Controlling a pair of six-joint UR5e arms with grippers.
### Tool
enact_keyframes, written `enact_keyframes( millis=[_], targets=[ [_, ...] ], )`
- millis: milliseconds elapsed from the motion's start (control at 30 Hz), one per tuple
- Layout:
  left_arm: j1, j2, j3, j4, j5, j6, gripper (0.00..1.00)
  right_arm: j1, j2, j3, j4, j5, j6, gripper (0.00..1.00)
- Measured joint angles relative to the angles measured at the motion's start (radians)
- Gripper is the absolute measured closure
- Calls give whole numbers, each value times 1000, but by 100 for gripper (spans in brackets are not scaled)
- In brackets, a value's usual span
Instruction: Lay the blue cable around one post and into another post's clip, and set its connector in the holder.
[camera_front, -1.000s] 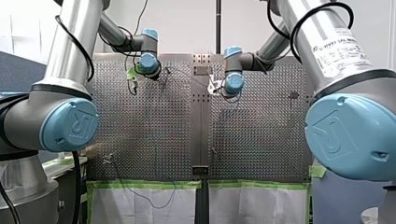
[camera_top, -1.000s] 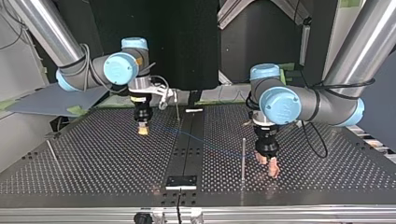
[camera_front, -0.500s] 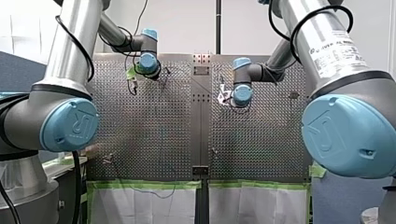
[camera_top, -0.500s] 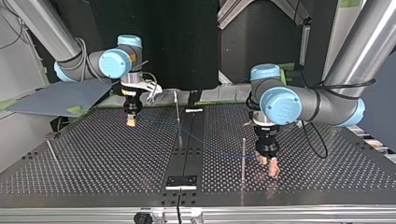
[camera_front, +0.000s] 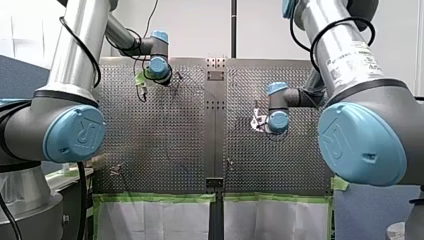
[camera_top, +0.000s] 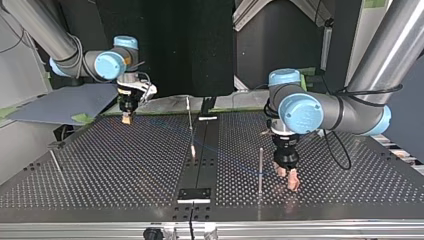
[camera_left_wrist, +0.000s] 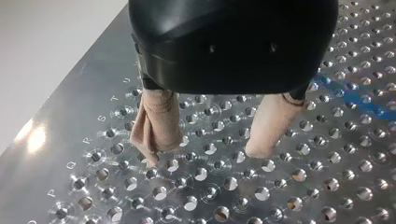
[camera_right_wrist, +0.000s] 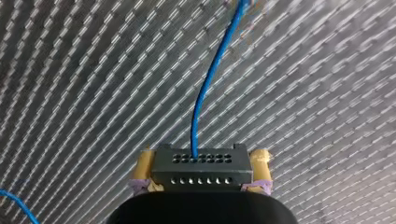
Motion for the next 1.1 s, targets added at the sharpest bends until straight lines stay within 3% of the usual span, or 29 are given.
enact_keyframes(
  millis=[167,733,867,1100],
  targets=[
    [2,-1,0,0,6,0,0,-18,46,47,-47,8,-6,97],
    [12,-7,0,2,10,0,0,13,198,198,-199,67,4,97],
    [15,-9,0,2,10,0,0,16,229,229,-230,89,24,97],
    [20,-13,0,2,10,0,0,10,289,290,-290,102,82,97]
  ],
)
